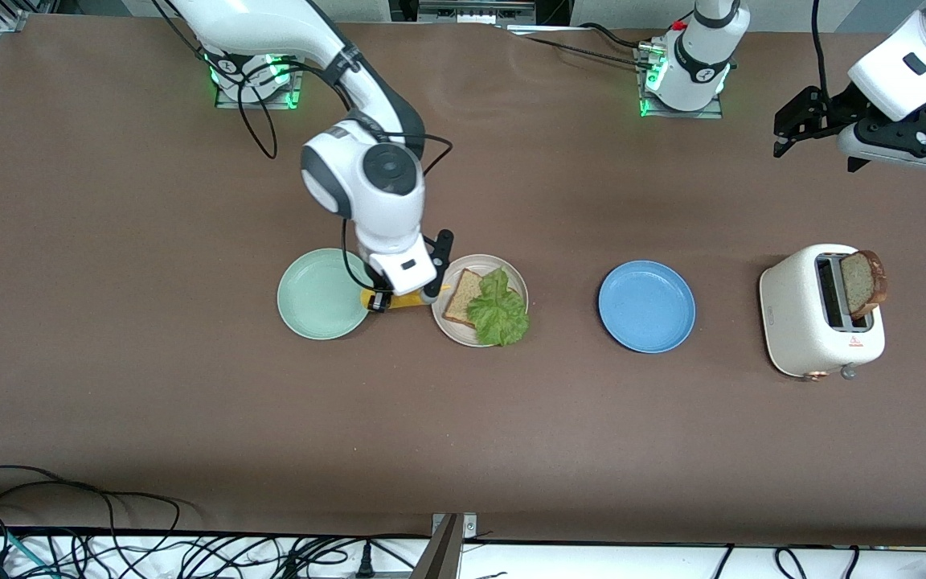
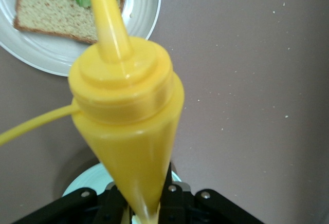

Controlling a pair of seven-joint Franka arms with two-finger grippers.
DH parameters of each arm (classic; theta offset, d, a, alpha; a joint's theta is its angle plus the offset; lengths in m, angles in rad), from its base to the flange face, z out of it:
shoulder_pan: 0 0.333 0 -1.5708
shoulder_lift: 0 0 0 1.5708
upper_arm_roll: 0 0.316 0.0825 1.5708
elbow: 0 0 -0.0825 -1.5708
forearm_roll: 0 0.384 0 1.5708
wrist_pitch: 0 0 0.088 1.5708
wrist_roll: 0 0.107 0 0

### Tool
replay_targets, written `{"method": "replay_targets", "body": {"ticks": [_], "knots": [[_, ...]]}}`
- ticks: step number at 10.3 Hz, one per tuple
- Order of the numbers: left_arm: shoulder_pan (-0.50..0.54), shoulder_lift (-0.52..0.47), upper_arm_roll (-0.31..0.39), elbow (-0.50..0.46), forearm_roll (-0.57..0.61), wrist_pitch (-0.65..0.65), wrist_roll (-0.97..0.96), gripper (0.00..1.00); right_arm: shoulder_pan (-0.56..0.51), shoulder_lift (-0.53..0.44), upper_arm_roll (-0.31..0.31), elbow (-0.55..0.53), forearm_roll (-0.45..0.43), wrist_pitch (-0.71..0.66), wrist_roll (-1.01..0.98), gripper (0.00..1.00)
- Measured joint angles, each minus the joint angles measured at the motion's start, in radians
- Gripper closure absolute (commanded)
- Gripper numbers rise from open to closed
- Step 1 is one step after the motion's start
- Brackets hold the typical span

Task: Make sandwich on beige plate with both arms

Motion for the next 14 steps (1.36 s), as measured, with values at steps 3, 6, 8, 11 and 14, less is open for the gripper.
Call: {"method": "replay_targets", "body": {"ticks": [3, 6, 8, 11, 14], "knots": [[0.007, 0.0, 0.006, 0.0, 0.0, 0.0, 0.0, 0.0, 0.064, 0.046, -0.003, 0.004, -0.264, -0.065, 0.08, 1.0], [0.008, 0.0, 0.006, 0.0, 0.0, 0.0, 0.0, 0.0, 0.096, 0.115, -0.007, 0.016, -0.459, -0.07, 0.106, 1.0], [0.009, 0.0, 0.005, 0.0, 0.0, 0.0, 0.0, 0.0, 0.118, 0.168, -0.01, 0.041, -0.543, -0.083, 0.115, 1.0], [0.009, 0.0, 0.006, 0.0, 0.0, 0.0, 0.0, 0.0, 0.131, 0.204, -0.012, 0.06, -0.641, -0.104, 0.117, 1.0], [0.009, 0.0, 0.006, 0.0, 0.0, 0.0, 0.0, 0.0, 0.132, 0.207, -0.014, 0.076, -0.645, -0.113, 0.117, 1.0]]}}
